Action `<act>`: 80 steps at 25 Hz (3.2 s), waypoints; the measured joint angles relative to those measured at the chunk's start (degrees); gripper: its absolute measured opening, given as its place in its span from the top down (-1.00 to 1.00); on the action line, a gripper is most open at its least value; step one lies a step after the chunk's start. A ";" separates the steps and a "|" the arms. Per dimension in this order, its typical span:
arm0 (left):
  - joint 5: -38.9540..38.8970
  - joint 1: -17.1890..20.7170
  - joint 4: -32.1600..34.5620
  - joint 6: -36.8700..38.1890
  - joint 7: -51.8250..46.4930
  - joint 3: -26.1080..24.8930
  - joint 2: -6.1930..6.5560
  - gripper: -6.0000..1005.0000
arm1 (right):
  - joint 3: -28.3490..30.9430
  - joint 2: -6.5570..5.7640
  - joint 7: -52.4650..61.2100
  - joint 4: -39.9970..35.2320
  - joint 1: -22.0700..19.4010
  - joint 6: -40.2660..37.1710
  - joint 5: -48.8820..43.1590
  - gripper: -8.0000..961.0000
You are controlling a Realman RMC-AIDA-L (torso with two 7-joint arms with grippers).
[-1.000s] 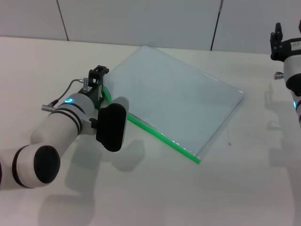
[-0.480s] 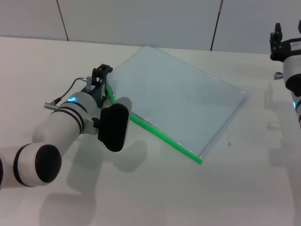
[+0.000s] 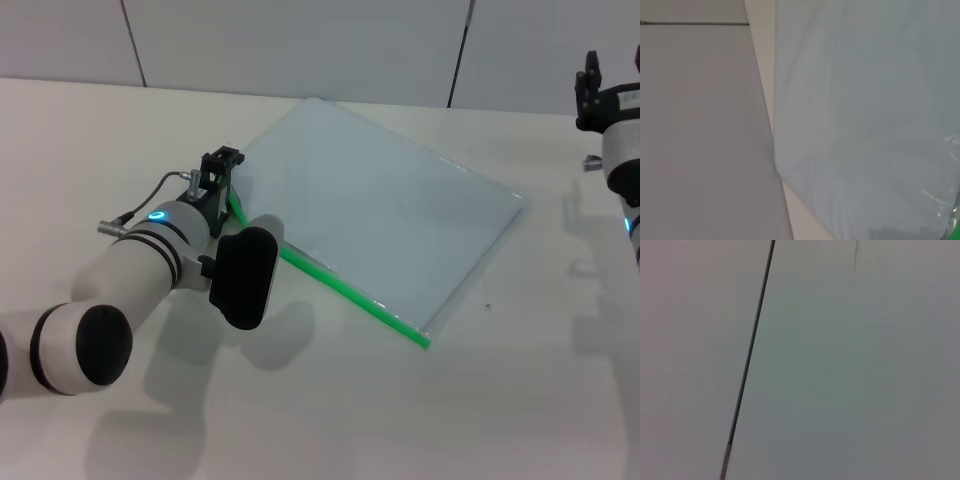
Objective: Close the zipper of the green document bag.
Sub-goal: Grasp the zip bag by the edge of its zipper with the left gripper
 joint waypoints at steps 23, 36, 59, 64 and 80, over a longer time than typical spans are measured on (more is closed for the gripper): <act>-0.21 0.50 0.30 3.34 2.42 -0.14 -0.02 0.10 | 0.00 0.00 -0.08 0.00 -0.18 0.18 0.00 -0.08; -0.37 1.25 0.39 3.30 8.93 -1.48 -0.02 0.11 | 0.00 0.00 -0.07 0.00 -0.18 0.18 0.00 -0.08; -0.30 1.19 0.38 3.34 15.80 -2.41 -0.02 0.11 | 0.00 0.00 -0.13 0.00 -0.18 1.35 0.00 -0.08; -0.24 1.09 0.38 3.38 16.57 -2.41 -0.02 0.11 | 0.00 0.00 -0.13 0.00 -0.18 1.35 0.00 -0.08; 0.15 0.76 0.40 2.69 16.72 -2.26 0.07 0.11 | -0.10 0.00 -0.13 0.00 0.00 1.40 -0.09 -0.08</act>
